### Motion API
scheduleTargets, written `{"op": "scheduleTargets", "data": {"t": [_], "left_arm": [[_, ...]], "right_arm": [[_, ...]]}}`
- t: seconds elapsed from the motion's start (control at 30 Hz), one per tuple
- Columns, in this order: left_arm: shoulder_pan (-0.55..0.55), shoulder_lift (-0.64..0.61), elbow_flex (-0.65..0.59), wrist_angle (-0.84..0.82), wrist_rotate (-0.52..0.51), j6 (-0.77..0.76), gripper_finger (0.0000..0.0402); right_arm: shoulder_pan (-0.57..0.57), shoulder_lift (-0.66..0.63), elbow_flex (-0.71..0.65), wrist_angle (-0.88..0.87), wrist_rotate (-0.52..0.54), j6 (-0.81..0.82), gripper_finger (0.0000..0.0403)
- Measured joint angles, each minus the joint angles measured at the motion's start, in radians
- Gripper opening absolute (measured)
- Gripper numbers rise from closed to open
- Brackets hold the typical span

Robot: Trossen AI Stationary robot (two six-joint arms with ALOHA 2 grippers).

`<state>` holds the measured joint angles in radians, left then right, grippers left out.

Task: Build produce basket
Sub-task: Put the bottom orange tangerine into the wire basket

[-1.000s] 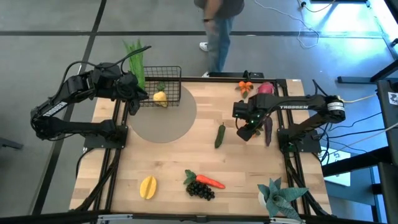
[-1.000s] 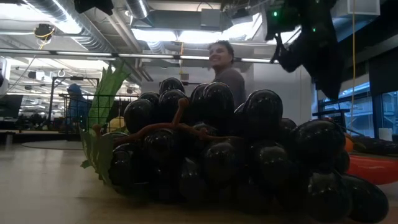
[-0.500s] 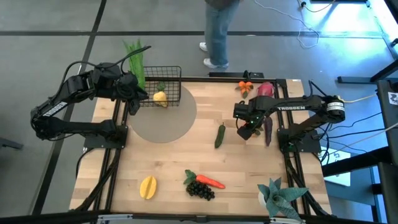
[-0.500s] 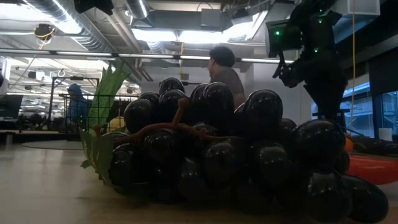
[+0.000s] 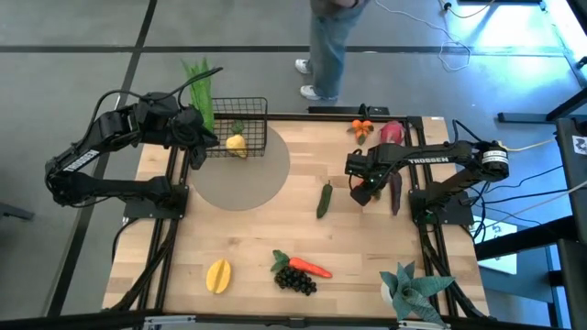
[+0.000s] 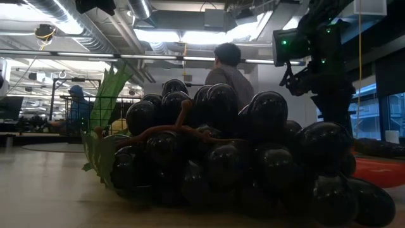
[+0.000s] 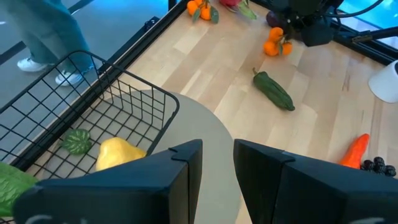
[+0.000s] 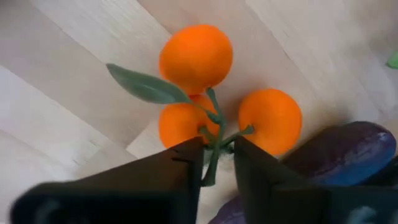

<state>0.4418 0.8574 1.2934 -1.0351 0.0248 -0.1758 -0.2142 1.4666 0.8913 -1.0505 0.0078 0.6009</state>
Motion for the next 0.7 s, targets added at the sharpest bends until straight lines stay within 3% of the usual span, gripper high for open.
{"op": "scheduleTargets", "data": {"t": [0.17,0.4,0.7], "left_arm": [[0.000,0.000,0.000,0.000,-0.008,0.000,0.0080],[0.000,0.000,0.000,0.000,-0.009,0.001,0.0080],[0.000,0.000,0.000,0.000,-0.010,0.002,0.0080]], "right_arm": [[0.000,0.000,0.001,0.014,0.002,-0.002,0.0009],[0.001,0.000,0.094,0.006,0.002,-0.005,0.0003],[0.002,0.000,0.420,0.029,0.090,-0.081,0.0001]]}}
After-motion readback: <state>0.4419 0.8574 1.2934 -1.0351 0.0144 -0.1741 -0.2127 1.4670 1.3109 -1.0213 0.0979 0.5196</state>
